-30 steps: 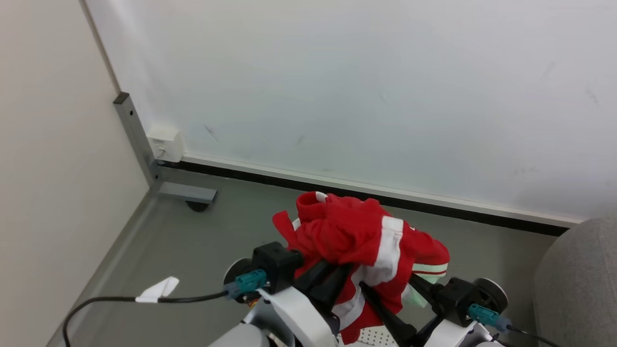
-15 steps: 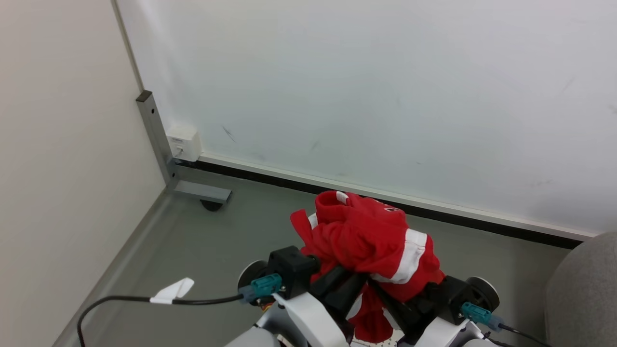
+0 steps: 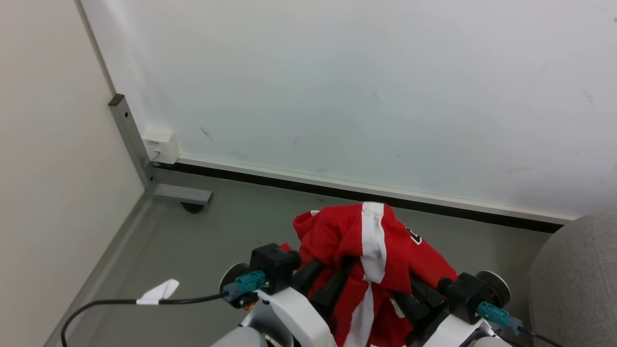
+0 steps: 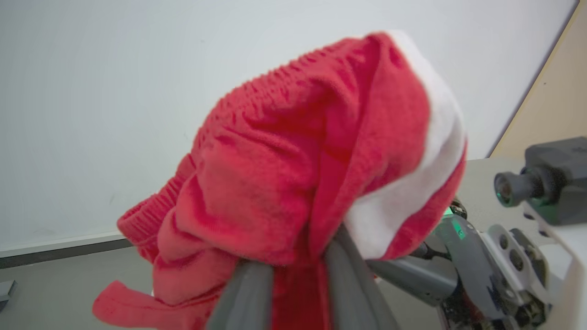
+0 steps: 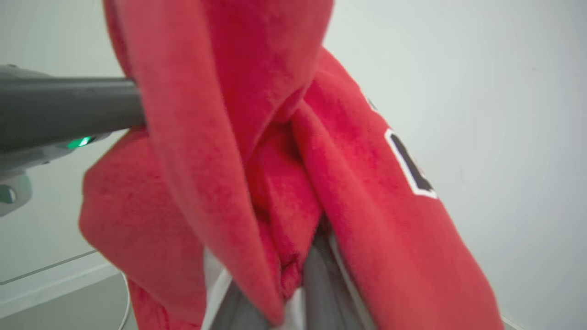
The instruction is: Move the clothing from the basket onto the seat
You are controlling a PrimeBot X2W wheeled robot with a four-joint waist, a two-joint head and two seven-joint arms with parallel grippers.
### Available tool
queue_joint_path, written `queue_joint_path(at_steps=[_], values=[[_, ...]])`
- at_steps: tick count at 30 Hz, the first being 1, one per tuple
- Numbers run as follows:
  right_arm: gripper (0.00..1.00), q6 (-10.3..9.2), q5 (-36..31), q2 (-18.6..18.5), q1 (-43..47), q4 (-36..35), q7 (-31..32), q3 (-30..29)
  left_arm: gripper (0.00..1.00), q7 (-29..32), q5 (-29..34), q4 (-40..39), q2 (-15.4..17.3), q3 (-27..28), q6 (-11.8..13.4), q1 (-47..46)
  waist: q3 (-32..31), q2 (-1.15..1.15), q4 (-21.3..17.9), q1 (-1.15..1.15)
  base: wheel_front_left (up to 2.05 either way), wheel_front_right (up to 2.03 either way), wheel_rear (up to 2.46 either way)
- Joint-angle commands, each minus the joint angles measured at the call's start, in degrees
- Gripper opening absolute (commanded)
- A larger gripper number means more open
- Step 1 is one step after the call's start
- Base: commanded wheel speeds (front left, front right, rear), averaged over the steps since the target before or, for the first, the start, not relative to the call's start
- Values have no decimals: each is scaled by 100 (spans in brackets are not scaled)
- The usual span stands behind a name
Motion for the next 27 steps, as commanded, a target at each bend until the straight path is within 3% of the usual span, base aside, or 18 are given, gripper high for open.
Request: queue_joint_path(at_steps=[1,15,27], values=[[0,-12,-51,-51,100,-72,-29,-73,100,-16,-26,32,33,12,37,81,23,0,-35,0,0,0,0],[0,-12,-168,-204,373,-286,-28,-565,100,-140,-51,-9,200,19,95,258,120,0,-182,0,0,0,0],[0,-12,-597,-449,471,-862,-27,-1563,100,-515,61,-246,325,98,70,262,287,0,-1027,0,0,0,0]])
